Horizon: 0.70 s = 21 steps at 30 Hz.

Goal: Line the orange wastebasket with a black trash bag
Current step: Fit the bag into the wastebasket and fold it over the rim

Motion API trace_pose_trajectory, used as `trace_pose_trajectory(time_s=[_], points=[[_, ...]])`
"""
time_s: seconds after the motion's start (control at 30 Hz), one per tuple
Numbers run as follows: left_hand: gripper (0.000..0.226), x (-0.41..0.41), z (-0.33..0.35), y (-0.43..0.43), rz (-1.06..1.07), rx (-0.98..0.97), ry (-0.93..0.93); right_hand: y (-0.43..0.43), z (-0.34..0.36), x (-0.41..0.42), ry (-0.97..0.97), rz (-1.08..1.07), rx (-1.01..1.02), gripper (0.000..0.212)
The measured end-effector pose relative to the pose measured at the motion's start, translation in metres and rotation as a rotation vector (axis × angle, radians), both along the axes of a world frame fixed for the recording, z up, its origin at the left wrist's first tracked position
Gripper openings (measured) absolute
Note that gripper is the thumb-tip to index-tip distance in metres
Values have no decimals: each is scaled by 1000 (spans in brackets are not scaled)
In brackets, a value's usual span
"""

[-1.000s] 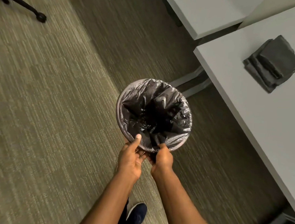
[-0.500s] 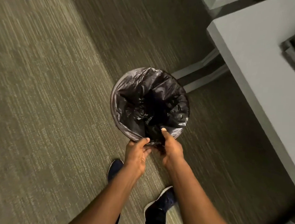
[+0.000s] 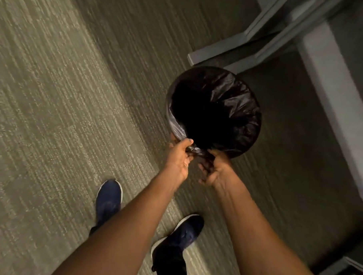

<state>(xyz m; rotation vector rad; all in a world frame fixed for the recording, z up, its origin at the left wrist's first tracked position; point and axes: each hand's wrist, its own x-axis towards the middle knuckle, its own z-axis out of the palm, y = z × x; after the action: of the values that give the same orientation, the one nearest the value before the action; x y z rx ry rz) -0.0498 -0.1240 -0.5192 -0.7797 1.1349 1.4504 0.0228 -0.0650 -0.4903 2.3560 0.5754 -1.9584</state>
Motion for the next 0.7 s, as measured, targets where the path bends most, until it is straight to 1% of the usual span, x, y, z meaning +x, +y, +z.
trace_pose_trajectory(time_s=[0.03,0.07,0.1,0.13,0.17,0.23,0.27,0.3,0.4,0.5,0.6,0.7], points=[[13,8,-7,9,28,-1,2,5,-8,6,-1,-6,22,14],[13,15,-12,17,60,2,14,10,-16,12,9,-16,53,13],[23,22,-17,25,87,1,12,15,-23,17,35,-35,76,12],[27,29,-22,32,90,10,7,21,-30,21,64,-65,86,11],[22,35,-26,38,88,39,-9,26,-37,25,95,-107,90,12],[22,45,-34,54,63,73,-7,38,-49,32,163,-216,115,18],[18,48,-36,62,56,79,13,44,-54,35,184,-272,134,23],[19,52,-38,69,59,89,40,51,-60,37,194,-308,154,24],[10,63,-46,92,27,171,100,73,-72,46,168,-324,194,15],[12,70,-53,116,1,195,121,94,-77,52,190,-367,238,24],[21,74,-58,136,-61,182,159,111,-83,55,191,-360,290,28],[20,77,-66,155,-85,220,184,130,-92,61,201,-362,328,31]])
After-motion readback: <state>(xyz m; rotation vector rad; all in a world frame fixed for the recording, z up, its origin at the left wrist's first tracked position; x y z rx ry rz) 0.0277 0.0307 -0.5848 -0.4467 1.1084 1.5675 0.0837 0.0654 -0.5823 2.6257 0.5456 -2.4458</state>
